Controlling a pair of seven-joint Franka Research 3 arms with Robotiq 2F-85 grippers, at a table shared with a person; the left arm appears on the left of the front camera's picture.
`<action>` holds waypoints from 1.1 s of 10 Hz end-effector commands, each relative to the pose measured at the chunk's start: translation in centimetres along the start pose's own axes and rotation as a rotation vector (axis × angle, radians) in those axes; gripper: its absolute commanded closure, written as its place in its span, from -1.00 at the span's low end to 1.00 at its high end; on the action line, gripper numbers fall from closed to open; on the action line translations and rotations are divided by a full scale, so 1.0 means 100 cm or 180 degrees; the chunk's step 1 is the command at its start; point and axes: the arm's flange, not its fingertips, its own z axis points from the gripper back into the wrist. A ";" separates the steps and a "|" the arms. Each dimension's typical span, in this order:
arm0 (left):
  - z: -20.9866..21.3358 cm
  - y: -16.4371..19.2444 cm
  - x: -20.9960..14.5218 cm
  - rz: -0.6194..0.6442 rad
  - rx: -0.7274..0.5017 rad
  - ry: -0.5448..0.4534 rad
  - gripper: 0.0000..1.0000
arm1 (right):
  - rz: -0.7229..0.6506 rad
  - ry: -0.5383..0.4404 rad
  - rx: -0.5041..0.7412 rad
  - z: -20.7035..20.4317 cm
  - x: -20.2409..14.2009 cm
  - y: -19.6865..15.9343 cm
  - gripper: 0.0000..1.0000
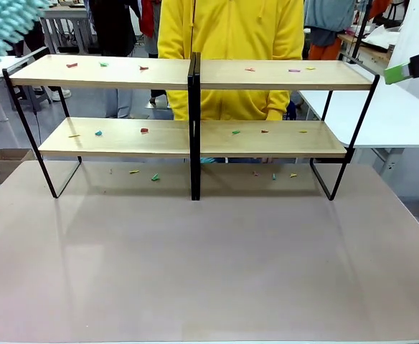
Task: Clean the shelves.
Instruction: Pick up the Duster when the human hands it over.
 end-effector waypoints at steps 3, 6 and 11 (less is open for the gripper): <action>0.015 0.059 -0.038 0.0025 -0.0540 0.0216 1.00 | 0.0000 -0.0002 0.0005 0.000 0.000 0.000 -1.00; -0.003 0.024 -0.035 0.0048 -0.0068 0.0303 1.00 | 0.0000 -0.0002 0.0005 0.000 0.000 0.000 -1.00; 0.083 0.026 -0.021 -0.0776 0.0085 0.0325 0.75 | 0.0000 -0.0002 0.0005 0.000 0.000 0.000 -1.00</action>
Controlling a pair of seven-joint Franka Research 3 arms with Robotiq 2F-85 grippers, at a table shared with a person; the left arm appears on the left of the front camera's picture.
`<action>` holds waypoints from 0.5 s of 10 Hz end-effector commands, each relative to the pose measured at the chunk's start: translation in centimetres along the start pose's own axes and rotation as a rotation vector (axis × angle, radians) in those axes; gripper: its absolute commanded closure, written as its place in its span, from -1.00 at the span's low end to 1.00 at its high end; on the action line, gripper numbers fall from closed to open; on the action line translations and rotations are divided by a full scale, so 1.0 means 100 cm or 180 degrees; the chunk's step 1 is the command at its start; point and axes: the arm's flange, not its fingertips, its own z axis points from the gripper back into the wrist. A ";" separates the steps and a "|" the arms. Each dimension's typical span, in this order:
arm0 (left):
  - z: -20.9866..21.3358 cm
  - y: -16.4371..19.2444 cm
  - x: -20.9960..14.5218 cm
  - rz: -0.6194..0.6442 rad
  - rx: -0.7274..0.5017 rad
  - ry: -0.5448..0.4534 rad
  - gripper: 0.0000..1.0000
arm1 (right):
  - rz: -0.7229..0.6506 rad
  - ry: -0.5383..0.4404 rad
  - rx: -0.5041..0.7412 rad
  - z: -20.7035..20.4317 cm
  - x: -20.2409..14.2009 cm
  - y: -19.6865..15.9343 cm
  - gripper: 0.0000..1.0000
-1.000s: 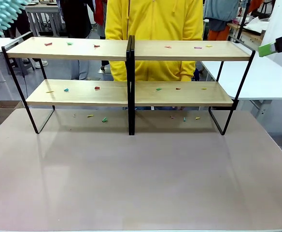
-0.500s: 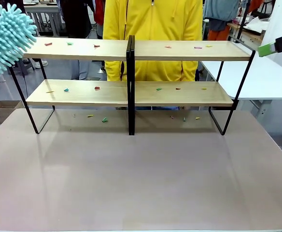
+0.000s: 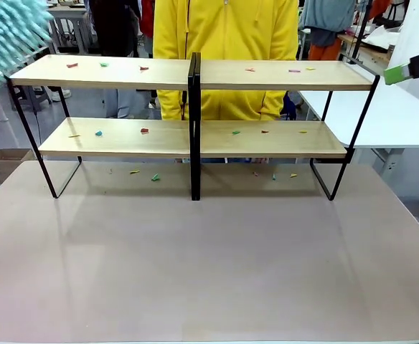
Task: Clean the shelves.
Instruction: Pick up the Duster when the human hands it over.
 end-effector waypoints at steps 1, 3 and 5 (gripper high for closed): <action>0.073 0.000 -0.043 -0.0025 0.0207 -0.0507 0.75 | 0.0000 -0.0003 0.0004 0.000 0.000 0.000 -1.00; 0.104 -0.001 -0.075 0.0158 0.0436 -0.1068 0.75 | 0.0000 -0.0003 0.0004 0.000 0.000 0.000 -1.00; 0.097 -0.018 -0.073 0.0212 0.0484 -0.0713 0.75 | 0.0000 -0.0003 0.0004 0.000 0.000 0.000 -1.00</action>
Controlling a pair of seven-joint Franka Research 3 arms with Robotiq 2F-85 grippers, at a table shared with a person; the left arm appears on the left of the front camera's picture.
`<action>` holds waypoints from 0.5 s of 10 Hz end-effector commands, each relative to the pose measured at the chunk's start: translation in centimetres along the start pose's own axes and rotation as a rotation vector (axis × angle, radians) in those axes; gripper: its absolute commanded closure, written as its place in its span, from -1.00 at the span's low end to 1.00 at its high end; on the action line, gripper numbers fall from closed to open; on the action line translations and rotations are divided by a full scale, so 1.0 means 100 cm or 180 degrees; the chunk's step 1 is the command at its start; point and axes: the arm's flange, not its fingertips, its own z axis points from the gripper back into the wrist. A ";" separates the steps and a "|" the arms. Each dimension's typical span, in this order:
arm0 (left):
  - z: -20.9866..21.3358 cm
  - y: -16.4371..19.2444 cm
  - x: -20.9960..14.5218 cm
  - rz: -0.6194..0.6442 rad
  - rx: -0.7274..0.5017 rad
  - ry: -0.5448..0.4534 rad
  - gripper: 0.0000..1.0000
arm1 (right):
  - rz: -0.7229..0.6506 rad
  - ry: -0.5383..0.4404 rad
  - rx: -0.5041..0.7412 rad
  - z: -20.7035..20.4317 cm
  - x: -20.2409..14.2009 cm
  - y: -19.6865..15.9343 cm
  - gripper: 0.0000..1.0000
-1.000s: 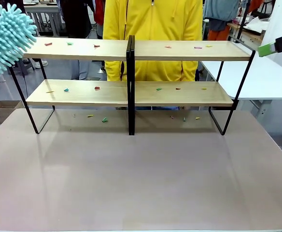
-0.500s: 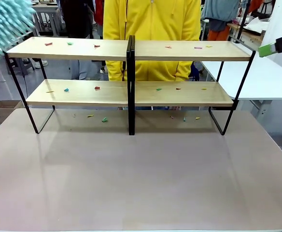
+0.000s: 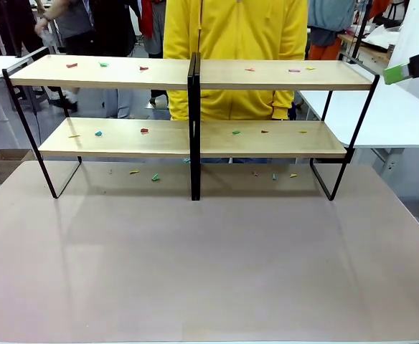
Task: Clean the shelves.
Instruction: Pick up the Duster when the human hands it over.
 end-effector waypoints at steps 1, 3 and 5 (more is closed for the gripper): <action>-0.013 -0.016 0.021 -0.0201 -0.0072 0.0238 0.75 | 0.0000 -0.0005 0.0004 0.000 0.000 0.000 -1.00; -0.013 -0.016 0.021 -0.0201 -0.0072 0.0238 0.75 | 0.0000 -0.0005 0.0004 0.000 0.000 0.000 -1.00; -0.013 -0.016 0.021 -0.0201 -0.0072 0.0238 0.75 | 0.0000 -0.0005 0.0004 0.000 0.000 0.000 -1.00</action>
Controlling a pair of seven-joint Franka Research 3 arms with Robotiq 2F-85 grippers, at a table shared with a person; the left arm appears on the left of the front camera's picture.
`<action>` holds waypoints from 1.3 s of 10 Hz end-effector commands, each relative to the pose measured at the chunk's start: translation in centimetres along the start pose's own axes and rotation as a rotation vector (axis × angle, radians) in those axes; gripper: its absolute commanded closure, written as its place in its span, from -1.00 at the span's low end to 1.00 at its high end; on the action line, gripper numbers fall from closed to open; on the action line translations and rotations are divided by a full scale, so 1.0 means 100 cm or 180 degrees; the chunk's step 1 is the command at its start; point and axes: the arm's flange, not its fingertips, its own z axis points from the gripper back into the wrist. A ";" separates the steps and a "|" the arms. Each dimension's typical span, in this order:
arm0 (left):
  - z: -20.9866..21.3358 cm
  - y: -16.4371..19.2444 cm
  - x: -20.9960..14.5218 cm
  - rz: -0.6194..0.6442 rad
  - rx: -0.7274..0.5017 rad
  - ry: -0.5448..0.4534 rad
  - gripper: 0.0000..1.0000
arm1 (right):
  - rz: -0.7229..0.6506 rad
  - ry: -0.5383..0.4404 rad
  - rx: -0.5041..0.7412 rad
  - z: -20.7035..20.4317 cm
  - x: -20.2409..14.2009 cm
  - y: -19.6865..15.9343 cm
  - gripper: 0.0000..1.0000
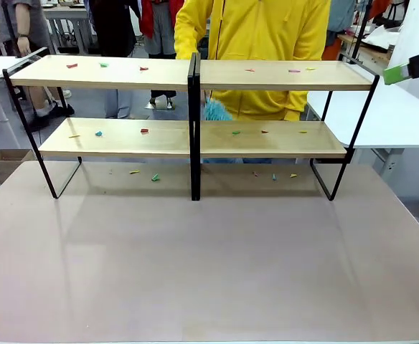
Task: Clean the shelves.
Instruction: Pick up the Duster when the human hands it over, then clean a randomly selected level of the Shelf with the Duster.
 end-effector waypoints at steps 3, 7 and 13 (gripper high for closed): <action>0.000 -0.004 -0.005 -0.0034 0.0002 0.0004 0.75 | -0.0001 -0.0003 0.0005 0.000 0.000 0.000 -1.00; 0.000 -0.004 -0.005 -0.0034 0.0002 0.0004 0.75 | -0.0001 -0.0003 0.0005 0.000 0.000 0.000 -1.00; -0.030 -0.009 -0.014 -0.0229 0.0149 0.1301 0.75 | -0.0001 -0.0003 0.0005 0.000 0.000 0.000 -1.00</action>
